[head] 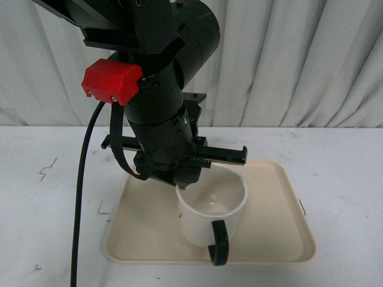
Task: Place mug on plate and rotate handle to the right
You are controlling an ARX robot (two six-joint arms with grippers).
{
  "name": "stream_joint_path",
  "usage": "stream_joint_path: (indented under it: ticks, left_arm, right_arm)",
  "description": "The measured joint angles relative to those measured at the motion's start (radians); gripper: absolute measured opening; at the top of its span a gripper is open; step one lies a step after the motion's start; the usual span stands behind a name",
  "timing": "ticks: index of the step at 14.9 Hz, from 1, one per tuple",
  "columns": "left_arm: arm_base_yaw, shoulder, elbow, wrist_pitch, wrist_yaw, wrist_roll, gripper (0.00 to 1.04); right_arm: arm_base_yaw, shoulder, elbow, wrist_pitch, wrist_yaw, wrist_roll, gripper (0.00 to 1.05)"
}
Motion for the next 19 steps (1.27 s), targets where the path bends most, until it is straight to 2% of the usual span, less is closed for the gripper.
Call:
stream_joint_path:
  ticks: [3,5,6,7,8,9,10,11,12,14,16,19]
  left_arm:
    - [0.002,-0.01,0.001,-0.009,0.005,-0.002,0.38]
    - [0.027,-0.121,-0.066,0.015,0.002,0.013,0.61]
    - [0.053,-0.229,-0.136,0.095,0.007,0.047,0.72]
    - [0.093,-0.369,-0.23,0.238,0.019,0.102,0.83]
    - [0.121,-0.518,-0.32,0.402,-0.02,0.157,0.92]
    - [0.13,-0.611,-0.452,0.75,-0.173,0.182,0.82]
    - [0.145,-0.678,-0.6,0.997,-0.257,0.196,0.72]
    - [0.175,-0.712,-0.777,1.204,-0.259,0.21,0.58]
    - [0.203,-0.718,-0.883,1.304,-0.241,0.213,0.48]
    - [0.258,-0.828,-1.033,1.422,-0.193,0.213,0.25]
    - [0.304,-0.947,-1.14,1.449,-0.145,0.214,0.02]
    - [0.363,-1.078,-1.28,1.428,-0.084,0.216,0.02]
  right_arm:
    - [0.0,0.0,0.0,0.0,0.0,0.0,0.98]
    - [0.0,0.0,0.0,0.0,0.0,0.0,0.98]
    - [0.0,0.0,0.0,0.0,0.0,0.0,0.98]
    - [0.0,0.0,0.0,0.0,0.0,0.0,0.98]
    - [0.0,0.0,0.0,0.0,0.0,0.0,0.98]
    - [0.0,0.0,0.0,0.0,-0.002,0.0,0.98]
    - [0.0,0.0,0.0,0.0,-0.001,0.0,0.98]
    - [0.0,0.0,0.0,0.0,0.0,0.0,0.98]
    - [0.0,0.0,0.0,0.0,0.0,0.0,0.98]
    - [0.0,0.0,0.0,0.0,0.0,0.0,0.98]
    - [0.0,0.0,0.0,0.0,0.0,0.0,0.98]
    - [0.0,0.0,0.0,0.0,0.0,0.0,0.98]
